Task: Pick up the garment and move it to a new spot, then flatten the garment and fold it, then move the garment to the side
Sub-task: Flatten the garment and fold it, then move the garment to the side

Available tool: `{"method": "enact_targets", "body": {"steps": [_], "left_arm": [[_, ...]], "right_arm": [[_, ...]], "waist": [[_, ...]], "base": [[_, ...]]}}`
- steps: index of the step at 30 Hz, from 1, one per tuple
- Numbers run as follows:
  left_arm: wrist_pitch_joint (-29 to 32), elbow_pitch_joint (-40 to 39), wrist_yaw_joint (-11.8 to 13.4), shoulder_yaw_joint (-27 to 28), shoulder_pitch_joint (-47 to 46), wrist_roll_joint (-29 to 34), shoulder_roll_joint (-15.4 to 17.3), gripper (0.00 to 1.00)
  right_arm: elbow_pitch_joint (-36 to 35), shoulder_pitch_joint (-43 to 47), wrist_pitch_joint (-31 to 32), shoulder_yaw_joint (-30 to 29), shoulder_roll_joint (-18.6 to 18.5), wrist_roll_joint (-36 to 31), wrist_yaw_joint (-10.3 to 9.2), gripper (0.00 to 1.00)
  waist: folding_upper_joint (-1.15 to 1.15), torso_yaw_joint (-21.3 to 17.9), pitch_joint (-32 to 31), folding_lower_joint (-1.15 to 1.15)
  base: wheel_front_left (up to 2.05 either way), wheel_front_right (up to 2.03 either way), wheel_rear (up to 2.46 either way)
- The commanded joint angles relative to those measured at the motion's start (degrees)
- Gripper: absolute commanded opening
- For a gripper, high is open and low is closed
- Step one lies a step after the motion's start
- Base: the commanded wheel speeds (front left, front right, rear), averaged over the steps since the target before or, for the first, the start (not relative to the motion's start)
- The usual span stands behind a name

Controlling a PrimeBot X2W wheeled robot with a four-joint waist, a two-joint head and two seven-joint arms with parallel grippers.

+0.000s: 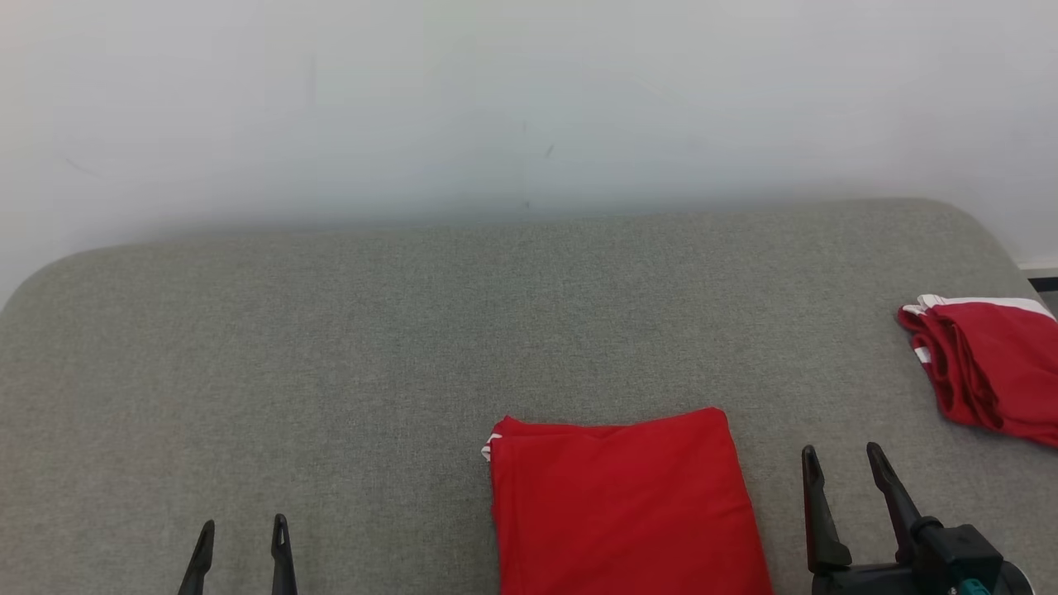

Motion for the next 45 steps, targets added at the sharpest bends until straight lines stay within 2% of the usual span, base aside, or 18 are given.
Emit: {"method": "enact_targets", "body": {"steps": [1,11,17,20,26,31,37,45], "left_arm": [[-0.17,0.14,-0.02,0.16,0.75,-0.11,-0.08,1.00],[-0.17,0.02,-0.34,0.37,0.46,-0.17,-0.08,1.00],[-0.16,-0.10,-0.29,0.25,-0.53,-0.05,-0.09,1.00],[-0.17,-0.10,-0.34,0.11,-1.12,-0.04,-0.09,1.00],[-0.17,-0.35,-0.18,-0.29,-1.61,0.31,-0.09,1.00],[-0.17,-0.55,-0.25,-1.19,-2.30,-0.28,-0.08,1.00],[-0.16,-0.51,-0.38,-2.02,-3.07,-0.73,-0.09,1.00],[-0.17,0.05,-0.86,-2.07,-4.37,-1.05,-0.09,1.00]], "right_arm": [[0.31,-0.44,-0.36,0.03,-0.07,-0.39,0.00,1.00],[0.46,-1.12,-0.10,0.05,-0.24,-0.78,0.00,1.00],[-2.07,-1.58,4.52,0.55,-0.93,-0.16,0.00,1.00],[-3.51,-2.07,12.20,-0.37,-1.21,2.07,0.00,1.00],[-10.72,-2.72,38.52,-0.35,-2.71,5.78,0.00,1.00],[-14.30,-3.32,54.36,-0.69,-2.76,8.09,0.01,1.00],[-12.49,-4.92,60.87,-0.02,-2.70,8.72,0.00,1.00],[-4.21,-9.37,62.26,0.33,-2.76,7.20,0.00,1.00]], "waist": [[0.00,-0.04,0.10,0.00],[0.00,-0.16,0.94,0.00],[0.00,0.19,2.00,0.00],[0.00,0.36,2.67,0.00],[0.00,0.42,3.59,0.00],[0.00,1.33,4.84,0.00],[0.00,3.02,6.57,0.00],[0.00,4.95,8.41,0.00]], "base": [[0.00,0.00,0.00],[0.00,0.00,0.00],[0.00,0.00,0.00],[0.00,0.00,0.00],[0.00,0.00,0.00],[0.00,0.00,0.00],[0.00,0.00,0.00],[0.00,0.00,0.00]]}}
